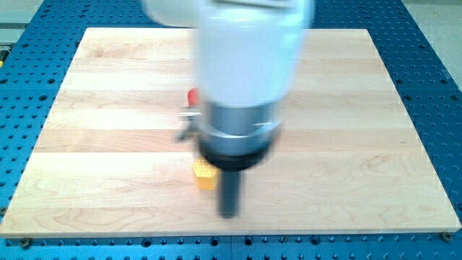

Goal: Slide the hexagon right to the heart

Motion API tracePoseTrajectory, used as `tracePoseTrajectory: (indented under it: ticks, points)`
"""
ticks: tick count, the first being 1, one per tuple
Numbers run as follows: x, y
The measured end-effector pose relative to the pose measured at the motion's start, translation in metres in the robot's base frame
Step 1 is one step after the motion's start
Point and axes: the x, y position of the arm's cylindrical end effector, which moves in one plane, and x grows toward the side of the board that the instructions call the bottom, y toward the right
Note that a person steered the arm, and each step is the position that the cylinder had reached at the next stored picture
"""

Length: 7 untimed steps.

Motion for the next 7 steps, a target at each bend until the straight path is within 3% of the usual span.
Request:
tracePoseTrajectory:
  ticks: [1,3,4,5,7]
  points:
    - [-0.008,-0.042]
    - [-0.041,0.054]
    - [-0.035,-0.014]
    - [-0.071,0.031]
    - [-0.093,0.117]
